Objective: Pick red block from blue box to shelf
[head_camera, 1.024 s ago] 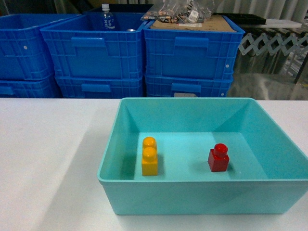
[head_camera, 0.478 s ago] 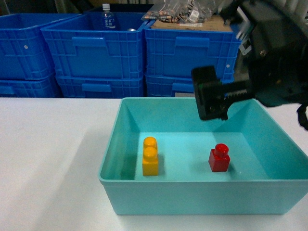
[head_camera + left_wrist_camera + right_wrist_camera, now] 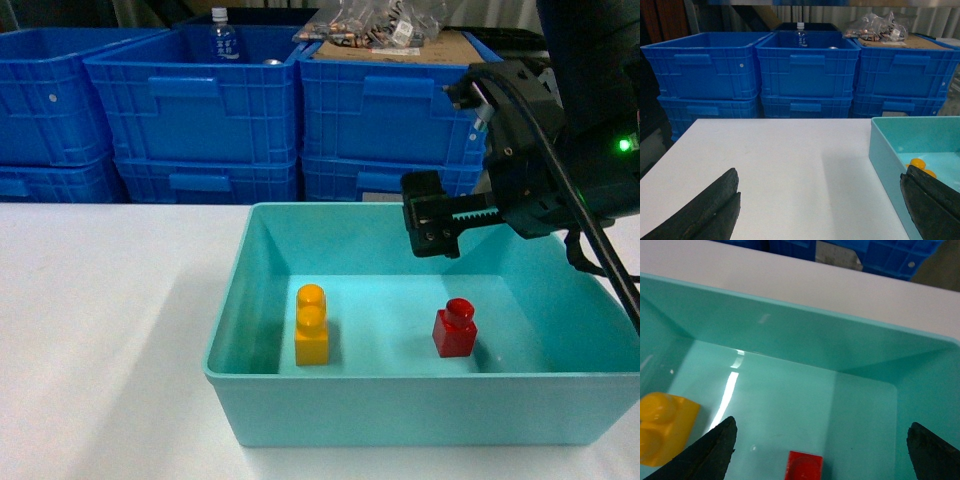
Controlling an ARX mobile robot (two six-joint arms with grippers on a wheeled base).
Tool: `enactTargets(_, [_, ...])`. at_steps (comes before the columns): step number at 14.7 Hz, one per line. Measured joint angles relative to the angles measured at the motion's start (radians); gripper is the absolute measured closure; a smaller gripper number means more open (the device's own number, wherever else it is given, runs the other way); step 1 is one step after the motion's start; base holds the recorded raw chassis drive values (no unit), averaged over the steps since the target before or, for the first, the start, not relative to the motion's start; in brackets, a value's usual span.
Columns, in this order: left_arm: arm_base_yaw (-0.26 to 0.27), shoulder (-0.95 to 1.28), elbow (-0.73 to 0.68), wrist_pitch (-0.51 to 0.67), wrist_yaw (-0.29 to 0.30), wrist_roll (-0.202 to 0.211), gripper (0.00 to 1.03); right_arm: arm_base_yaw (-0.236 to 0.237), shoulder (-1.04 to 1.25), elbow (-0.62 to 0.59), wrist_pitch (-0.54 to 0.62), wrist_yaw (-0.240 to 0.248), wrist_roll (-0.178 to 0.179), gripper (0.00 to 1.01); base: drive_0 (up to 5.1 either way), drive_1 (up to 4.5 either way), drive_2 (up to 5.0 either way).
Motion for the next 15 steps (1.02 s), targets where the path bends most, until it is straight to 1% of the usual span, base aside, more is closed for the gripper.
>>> enactTargets(2, [0.000, 0.000, 0.000, 0.000, 0.000, 0.000, 0.05, -0.037, 0.050, 0.023, -0.031, 0.001, 0.019, 0.03, 0.0, 0.00, 0.0])
enactTargets(3, [0.000, 0.000, 0.000, 0.000, 0.000, 0.000, 0.05, -0.043, 0.063, 0.023, -0.037, -0.006, 0.024, 0.03, 0.0, 0.00, 0.0])
enactTargets(6, [0.000, 0.000, 0.000, 0.000, 0.000, 0.000, 0.05, -0.042, 0.075, 0.013, -0.021, -0.022, 0.029, 0.03, 0.0, 0.00, 0.0])
enactTargets(7, [0.000, 0.000, 0.000, 0.000, 0.000, 0.000, 0.05, -0.041, 0.085, 0.003, -0.016, -0.032, 0.035, 0.03, 0.0, 0.00, 0.0])
enactTargets(9, [0.000, 0.000, 0.000, 0.000, 0.000, 0.000, 0.05, -0.040, 0.108, -0.011, -0.005, -0.030, 0.037, 0.03, 0.0, 0.00, 0.0])
enactTargets(12, [0.000, 0.000, 0.000, 0.000, 0.000, 0.000, 0.05, -0.027, 0.120, -0.027, 0.013, -0.020, 0.045, 0.03, 0.0, 0.00, 0.0])
enactTargets(15, [0.000, 0.000, 0.000, 0.000, 0.000, 0.000, 0.05, 0.027, 0.126, -0.048, 0.043, -0.014, 0.051, 0.03, 0.0, 0.00, 0.0])
